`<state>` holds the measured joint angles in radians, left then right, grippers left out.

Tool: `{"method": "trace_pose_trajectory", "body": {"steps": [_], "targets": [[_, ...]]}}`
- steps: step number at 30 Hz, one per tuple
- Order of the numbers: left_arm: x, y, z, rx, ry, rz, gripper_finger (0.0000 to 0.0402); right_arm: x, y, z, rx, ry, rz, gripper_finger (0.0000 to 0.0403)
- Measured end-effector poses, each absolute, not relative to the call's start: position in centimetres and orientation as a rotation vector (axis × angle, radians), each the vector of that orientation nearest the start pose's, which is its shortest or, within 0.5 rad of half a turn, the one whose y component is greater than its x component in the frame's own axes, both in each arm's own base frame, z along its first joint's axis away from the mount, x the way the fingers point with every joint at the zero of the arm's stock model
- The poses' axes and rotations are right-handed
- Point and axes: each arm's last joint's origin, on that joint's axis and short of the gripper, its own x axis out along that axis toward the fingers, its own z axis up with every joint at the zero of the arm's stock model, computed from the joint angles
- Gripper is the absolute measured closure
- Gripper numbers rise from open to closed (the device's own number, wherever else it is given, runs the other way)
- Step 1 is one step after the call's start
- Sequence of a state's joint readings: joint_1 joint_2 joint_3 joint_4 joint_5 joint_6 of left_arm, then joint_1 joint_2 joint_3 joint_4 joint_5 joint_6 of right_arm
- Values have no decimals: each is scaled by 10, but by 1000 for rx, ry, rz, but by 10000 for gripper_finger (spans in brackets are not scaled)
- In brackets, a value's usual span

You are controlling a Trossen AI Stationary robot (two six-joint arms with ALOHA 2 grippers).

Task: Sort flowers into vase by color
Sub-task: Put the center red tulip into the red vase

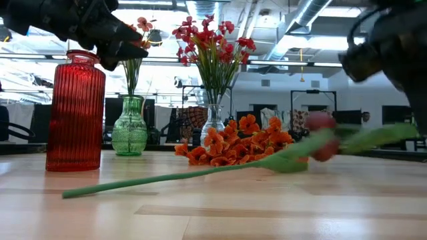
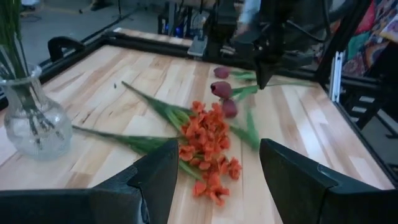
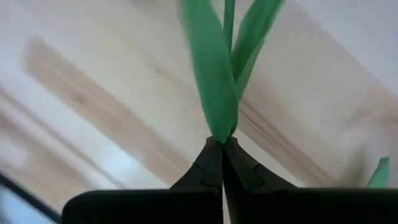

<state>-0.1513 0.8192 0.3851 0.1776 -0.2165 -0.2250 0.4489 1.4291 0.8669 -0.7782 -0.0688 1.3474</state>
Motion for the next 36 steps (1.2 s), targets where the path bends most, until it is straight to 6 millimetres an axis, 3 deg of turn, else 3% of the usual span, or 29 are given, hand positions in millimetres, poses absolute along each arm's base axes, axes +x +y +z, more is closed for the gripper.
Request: {"method": "trace_pose_trajectory", "body": {"steps": [7,14,20,26,36], "targets": [[181,-21,230,-187,173,82,187,205,97,228,858,1144,-434,380],[182,-21,237,-210,99,74,187,204,87,259,694,777,-380,380],[187,-22,240,-221,42,68,187,221,89,280,469,497,-277,380],[207,-25,236,-207,-44,60,187,245,92,296,262,290,-175,374],[249,-32,237,-135,-151,51,187,281,87,287,84,168,-185,373]]}}
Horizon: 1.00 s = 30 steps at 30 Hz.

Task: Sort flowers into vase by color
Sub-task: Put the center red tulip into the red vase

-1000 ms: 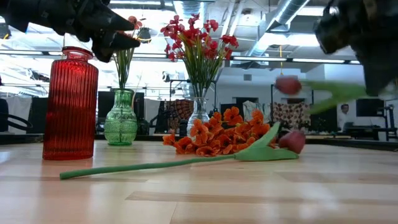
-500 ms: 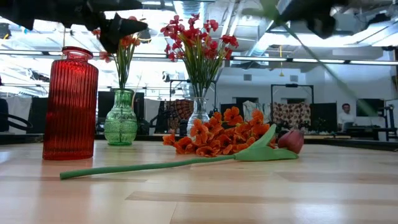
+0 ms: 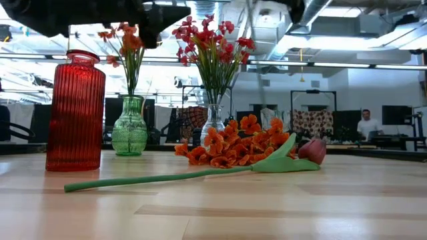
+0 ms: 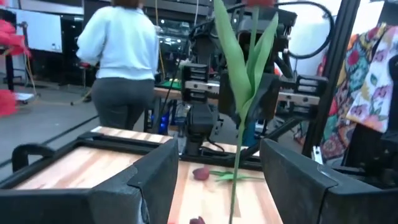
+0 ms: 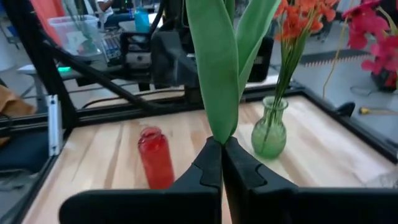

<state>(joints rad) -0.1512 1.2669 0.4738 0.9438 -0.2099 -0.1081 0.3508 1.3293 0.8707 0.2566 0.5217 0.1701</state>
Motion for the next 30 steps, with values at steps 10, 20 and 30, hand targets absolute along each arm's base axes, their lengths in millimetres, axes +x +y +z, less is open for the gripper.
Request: {"method": "trace_pose_trajectory", "body": {"steps": [10,20,30], "targets": [[301,-40,250,-33,-149,36,187,310,86,264,12,126,-190,372],[317,-44,250,-13,-124,-8,226,314,87,263,26,94,-188,372],[317,-44,249,-12,-114,-7,329,314,87,264,27,92,-188,371]]}}
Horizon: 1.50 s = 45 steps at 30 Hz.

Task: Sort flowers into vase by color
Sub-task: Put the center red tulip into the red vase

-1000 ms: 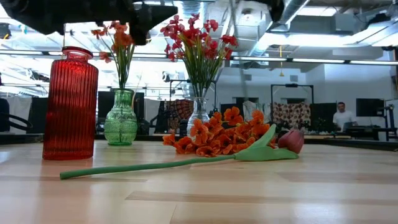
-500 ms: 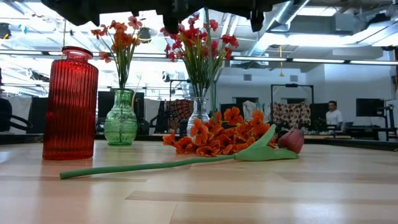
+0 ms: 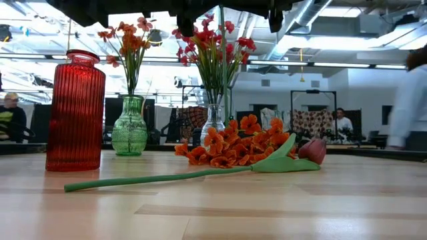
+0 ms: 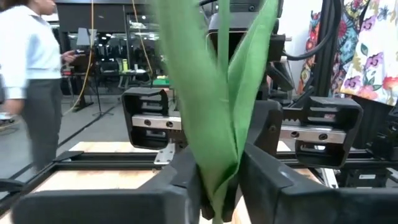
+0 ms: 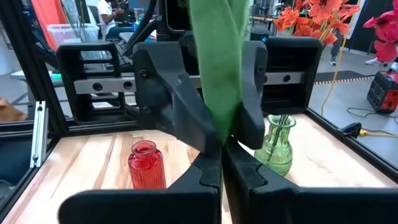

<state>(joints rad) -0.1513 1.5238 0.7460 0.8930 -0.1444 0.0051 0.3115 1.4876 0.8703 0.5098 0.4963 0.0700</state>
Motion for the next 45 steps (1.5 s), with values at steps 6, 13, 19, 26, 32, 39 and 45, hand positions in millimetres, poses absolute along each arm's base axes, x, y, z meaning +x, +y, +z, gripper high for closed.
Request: {"method": "trace_pose_trajectory", "body": {"steps": [6,13,19,26,32,39,45], "targets": [[317,-44,249,-12,-113,-8,384,314,87,264,27,94,-187,365],[317,-44,249,-12,-110,-9,393,314,87,263,42,93,-188,302],[312,-45,256,-22,-115,-32,396,312,86,266,38,91,-189,225],[283,-58,282,-21,-59,-96,399,299,83,276,21,131,-188,185],[247,-72,306,-31,-34,-133,399,293,81,283,18,133,-188,187],[207,-80,330,-43,-64,-190,399,292,80,284,17,136,-188,188],[184,-83,337,-40,-47,-228,399,292,80,283,15,141,-188,188]]}}
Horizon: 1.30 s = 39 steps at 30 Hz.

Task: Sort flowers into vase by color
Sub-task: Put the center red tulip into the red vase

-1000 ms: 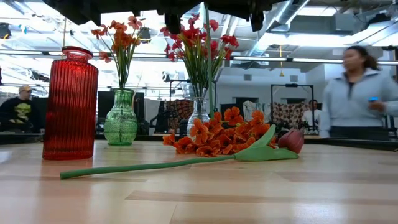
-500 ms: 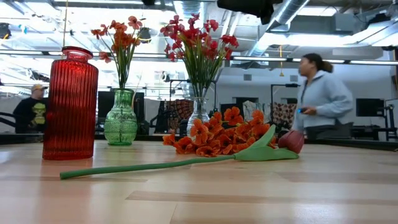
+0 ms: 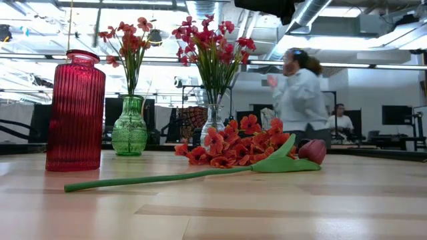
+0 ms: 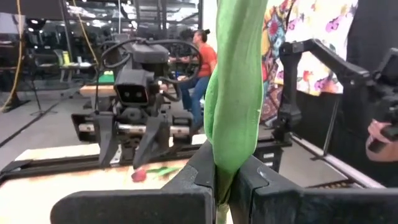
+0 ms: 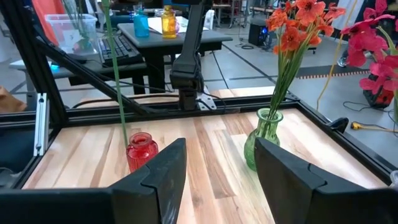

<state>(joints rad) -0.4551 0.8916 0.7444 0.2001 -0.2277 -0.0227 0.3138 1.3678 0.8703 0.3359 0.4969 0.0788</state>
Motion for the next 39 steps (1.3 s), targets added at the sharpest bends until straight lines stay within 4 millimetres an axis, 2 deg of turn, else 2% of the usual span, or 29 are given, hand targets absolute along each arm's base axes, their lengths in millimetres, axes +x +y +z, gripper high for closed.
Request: {"method": "trace_pose_trajectory", "body": {"steps": [16,20,39], "targets": [[162,-82,346,-11,-71,-227,399,292,80,283,15,142,-189,188],[160,-81,343,4,-34,-215,399,292,80,283,14,143,-189,188],[184,-94,318,23,116,-185,399,292,80,282,12,148,-189,188]]}}
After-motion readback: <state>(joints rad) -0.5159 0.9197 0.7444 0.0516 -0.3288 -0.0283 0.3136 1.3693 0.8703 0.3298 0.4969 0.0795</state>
